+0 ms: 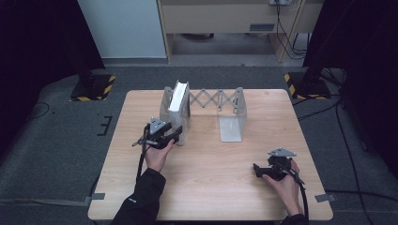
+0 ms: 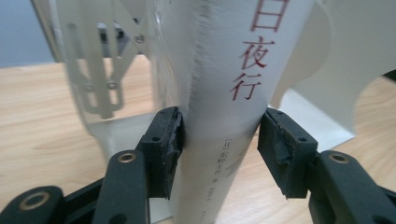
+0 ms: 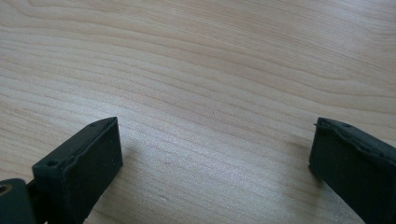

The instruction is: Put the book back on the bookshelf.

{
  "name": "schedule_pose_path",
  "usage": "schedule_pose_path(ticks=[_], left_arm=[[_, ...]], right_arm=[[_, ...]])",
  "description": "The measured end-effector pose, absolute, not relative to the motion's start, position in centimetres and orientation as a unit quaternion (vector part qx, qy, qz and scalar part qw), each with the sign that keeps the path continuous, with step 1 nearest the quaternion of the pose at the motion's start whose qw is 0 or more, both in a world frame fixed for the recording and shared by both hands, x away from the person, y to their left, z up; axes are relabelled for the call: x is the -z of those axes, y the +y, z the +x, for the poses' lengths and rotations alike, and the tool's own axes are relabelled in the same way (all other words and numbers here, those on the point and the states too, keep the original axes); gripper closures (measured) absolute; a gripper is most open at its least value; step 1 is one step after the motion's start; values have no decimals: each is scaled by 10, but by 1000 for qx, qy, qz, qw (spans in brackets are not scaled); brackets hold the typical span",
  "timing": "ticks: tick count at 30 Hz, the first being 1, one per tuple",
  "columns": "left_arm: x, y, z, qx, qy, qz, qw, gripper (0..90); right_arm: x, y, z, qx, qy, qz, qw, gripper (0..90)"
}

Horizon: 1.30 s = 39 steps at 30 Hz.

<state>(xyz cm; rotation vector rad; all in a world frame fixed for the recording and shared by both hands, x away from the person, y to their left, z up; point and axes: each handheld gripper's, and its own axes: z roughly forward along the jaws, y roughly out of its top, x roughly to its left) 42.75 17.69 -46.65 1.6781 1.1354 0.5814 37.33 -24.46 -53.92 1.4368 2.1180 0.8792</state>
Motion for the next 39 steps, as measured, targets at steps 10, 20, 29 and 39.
schedule_pose_path(ticks=[10,20,29,39], left_arm=[[465,162,435,-253,459,702,482,454],[466,161,446,-254,459,701,483,443],[459,169,429,-245,442,709,492,329],[461,192,390,-208,441,736,470,255]], right_arm=[[539,-245,373,-317,764,518,216,29],[539,-244,373,-317,765,518,216,28],[539,-244,373,-317,765,518,216,29],[539,-244,372,-320,763,519,215,57]])
